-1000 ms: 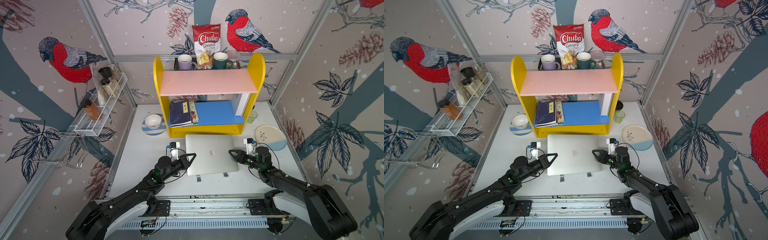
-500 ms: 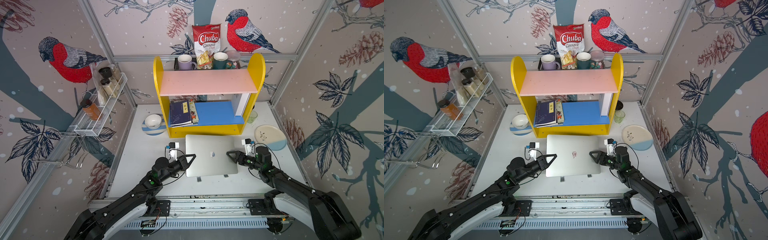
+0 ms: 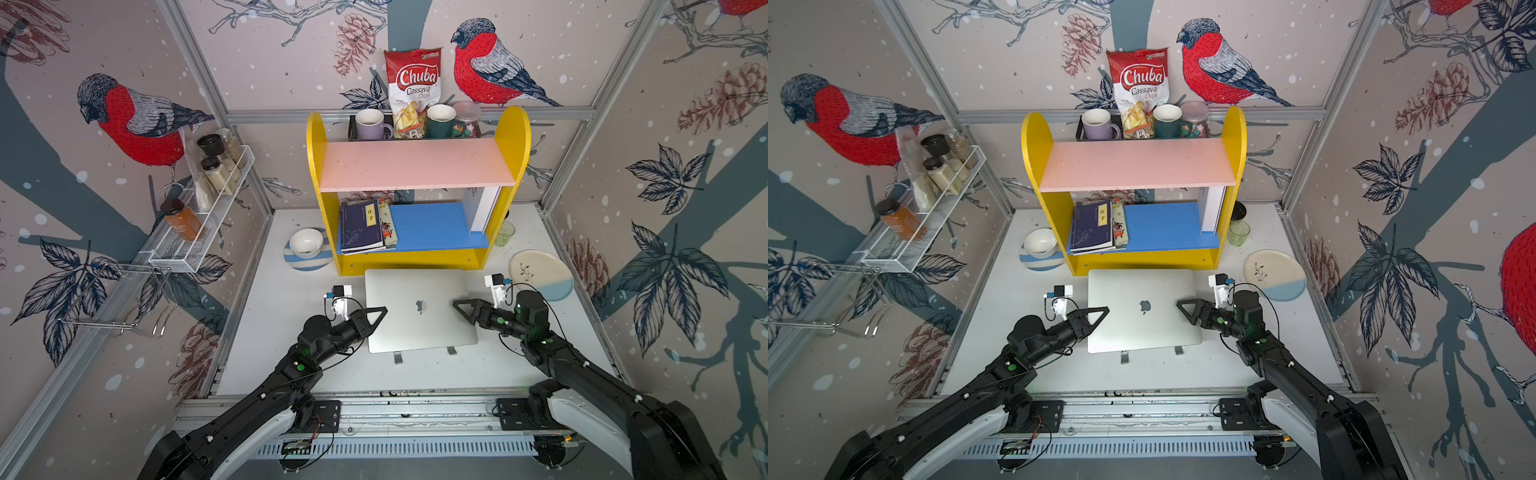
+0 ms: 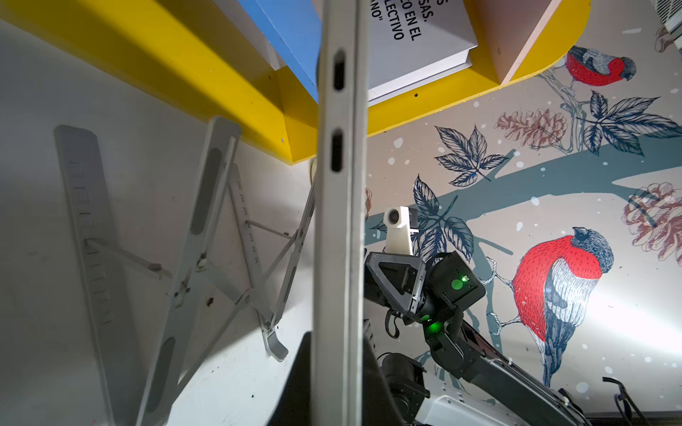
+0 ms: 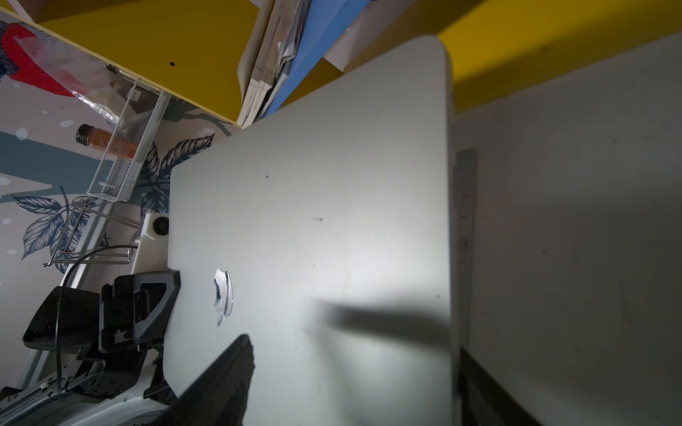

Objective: Close the laptop lid and set it aside
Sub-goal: Pick up the laptop from the computer stand.

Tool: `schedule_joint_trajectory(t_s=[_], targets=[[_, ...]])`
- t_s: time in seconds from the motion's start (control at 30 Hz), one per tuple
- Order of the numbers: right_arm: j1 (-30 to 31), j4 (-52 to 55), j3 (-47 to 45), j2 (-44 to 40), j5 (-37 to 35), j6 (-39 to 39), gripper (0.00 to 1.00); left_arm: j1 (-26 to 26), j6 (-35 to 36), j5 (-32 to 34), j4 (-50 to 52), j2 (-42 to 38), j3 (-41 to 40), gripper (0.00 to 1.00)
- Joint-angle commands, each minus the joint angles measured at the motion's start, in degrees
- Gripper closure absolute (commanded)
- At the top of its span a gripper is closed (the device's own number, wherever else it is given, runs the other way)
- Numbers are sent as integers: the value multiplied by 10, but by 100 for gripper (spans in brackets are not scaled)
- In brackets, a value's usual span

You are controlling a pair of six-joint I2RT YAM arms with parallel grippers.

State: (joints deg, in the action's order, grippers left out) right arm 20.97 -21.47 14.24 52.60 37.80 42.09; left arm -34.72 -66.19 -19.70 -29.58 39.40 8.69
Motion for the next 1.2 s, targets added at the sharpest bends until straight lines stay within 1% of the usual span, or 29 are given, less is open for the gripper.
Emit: schedule_joint_trajectory(t_s=[0.0, 0.1, 0.27, 0.37, 0.57, 0.7, 0.9, 1.0, 1.07, 1.17], targets=[[3, 8, 20, -26, 92, 12, 24, 6, -13, 37, -64, -4, 9, 100], [-1, 29, 31, -44, 95, 24, 26, 10, -17, 34, -67, -8, 15, 100], [-10, 65, 57, -53, 113, 40, 33, 23, -24, 33, -60, -23, 29, 100], [-20, 68, 66, -53, 129, 58, 38, 31, -27, 31, -60, -28, 39, 100], [-31, 20, 69, -55, 174, 113, 42, 43, -38, 29, -74, -17, 53, 100], [-32, -6, 70, -62, 194, 146, 49, 50, -45, 28, -83, -7, 64, 100], [-35, -20, 80, -81, 203, 179, 68, 63, -60, 22, -89, 9, 91, 100], [-35, -38, 87, -91, 203, 205, 75, 64, -66, 18, -85, 18, 103, 100], [-35, -49, 95, -98, 202, 221, 79, 64, -66, 15, -77, 23, 115, 100], [-35, -51, 111, -107, 198, 243, 90, 65, -67, 11, -49, 29, 136, 100]])
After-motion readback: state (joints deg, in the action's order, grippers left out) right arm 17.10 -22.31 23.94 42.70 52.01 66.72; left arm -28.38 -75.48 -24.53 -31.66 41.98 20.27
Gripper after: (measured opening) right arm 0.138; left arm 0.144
